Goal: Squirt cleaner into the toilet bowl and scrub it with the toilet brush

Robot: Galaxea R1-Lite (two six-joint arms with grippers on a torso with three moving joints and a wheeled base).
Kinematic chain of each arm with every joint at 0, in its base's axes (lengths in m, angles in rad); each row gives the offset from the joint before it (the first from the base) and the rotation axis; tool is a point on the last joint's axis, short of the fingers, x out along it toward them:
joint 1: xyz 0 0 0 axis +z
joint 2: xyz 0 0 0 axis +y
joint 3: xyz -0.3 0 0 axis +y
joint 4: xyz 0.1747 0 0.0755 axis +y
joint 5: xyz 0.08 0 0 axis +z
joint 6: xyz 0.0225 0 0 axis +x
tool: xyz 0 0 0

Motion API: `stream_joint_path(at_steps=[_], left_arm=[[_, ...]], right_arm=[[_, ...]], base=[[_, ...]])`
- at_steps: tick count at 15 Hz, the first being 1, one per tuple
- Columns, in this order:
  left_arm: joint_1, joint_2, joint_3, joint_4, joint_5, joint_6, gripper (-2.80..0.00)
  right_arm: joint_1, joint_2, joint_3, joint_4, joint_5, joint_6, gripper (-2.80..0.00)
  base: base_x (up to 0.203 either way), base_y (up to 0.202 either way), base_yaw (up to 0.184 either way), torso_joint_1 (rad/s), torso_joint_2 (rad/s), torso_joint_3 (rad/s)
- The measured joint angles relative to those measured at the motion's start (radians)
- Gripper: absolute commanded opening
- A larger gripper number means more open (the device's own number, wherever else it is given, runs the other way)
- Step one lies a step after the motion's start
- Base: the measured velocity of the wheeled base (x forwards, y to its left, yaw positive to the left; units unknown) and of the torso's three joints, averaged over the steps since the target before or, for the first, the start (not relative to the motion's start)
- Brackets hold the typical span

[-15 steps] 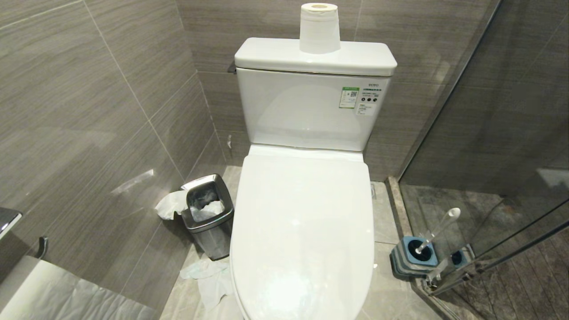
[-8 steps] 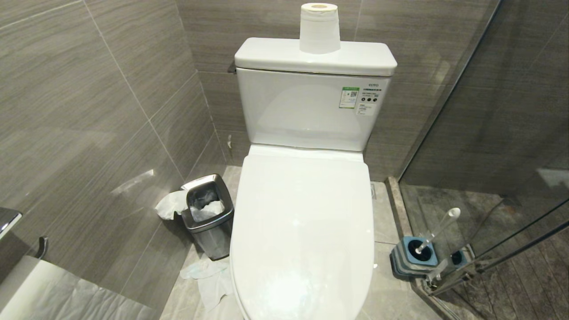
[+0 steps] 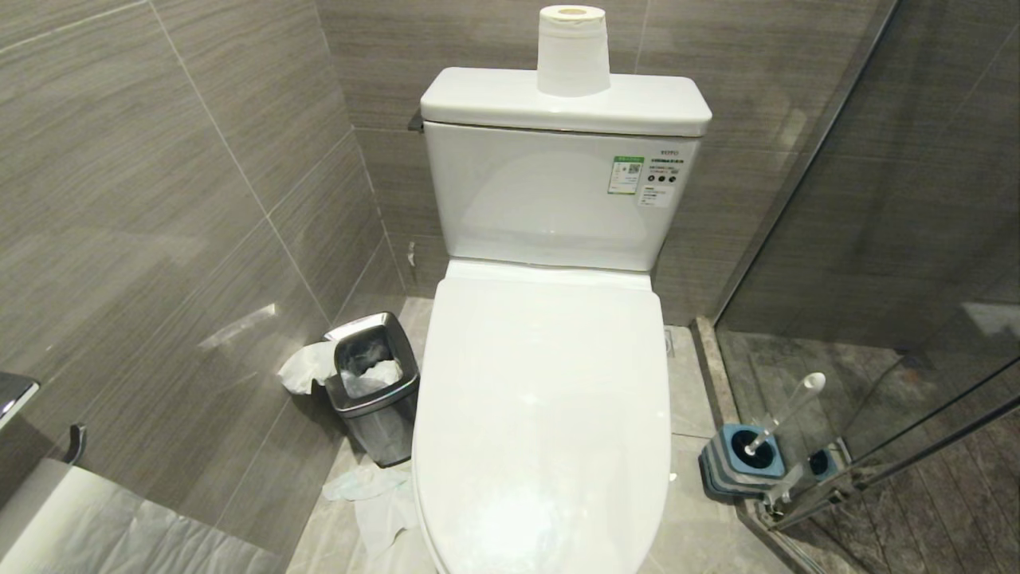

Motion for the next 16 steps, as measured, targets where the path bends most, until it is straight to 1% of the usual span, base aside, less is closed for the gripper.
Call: stream_joint_path(at_steps=[16], left_arm=[[0.0,0.0,0.0,0.0,-0.001,0.001,-2.8]], right_arm=[[0.0,0.0,0.0,-0.001,-0.001,0.0,-2.8]], base=[[0.0,0.0,0.0,0.0,0.0,0.0]])
